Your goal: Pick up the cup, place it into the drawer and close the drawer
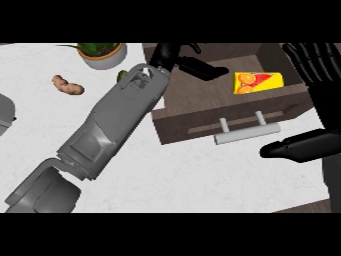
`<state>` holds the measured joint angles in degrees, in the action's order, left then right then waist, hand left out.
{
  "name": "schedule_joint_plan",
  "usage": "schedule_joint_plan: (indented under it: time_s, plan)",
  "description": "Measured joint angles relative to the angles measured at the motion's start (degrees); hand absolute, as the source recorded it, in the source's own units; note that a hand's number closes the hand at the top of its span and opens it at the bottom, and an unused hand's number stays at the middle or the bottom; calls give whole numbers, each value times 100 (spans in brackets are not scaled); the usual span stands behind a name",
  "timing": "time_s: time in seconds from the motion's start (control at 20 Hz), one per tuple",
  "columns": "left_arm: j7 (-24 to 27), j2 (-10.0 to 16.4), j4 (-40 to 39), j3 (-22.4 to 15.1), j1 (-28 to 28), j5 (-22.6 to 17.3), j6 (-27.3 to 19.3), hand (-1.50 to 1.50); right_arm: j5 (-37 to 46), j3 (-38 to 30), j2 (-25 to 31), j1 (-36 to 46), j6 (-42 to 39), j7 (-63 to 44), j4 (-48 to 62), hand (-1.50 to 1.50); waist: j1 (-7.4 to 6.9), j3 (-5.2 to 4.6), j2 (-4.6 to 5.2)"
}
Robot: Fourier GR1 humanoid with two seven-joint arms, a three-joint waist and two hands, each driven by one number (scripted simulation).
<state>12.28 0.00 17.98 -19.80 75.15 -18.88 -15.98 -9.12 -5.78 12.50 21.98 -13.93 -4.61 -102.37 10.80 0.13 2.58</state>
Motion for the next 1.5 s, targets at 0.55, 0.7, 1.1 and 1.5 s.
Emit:
schedule_joint_plan:
  time_s: [0.55, 0.7, 1.1, 1.5]
  plan:
    - [940, 0, 540, 251, -268, -1151, 126, -150, -902, 839, -54, 149, -1229, -215, 82, 150, 35, -12, 16]
    - [1196, 0, 581, 333, -281, -1390, 43, -150, -866, 1116, 299, 74, -1737, -428, 102, 150, -77, -14, -24]
    - [1618, 0, 445, 417, -330, -1742, -153, -150, 551, 1668, 1021, -296, -2090, -558, -82, -150, -500, -9, -132]
    - [1943, 44, 537, 616, -630, -1920, 137, -150, 2540, 2311, 845, -478, -1274, 53, 1069, -150, -1005, -8, -188]
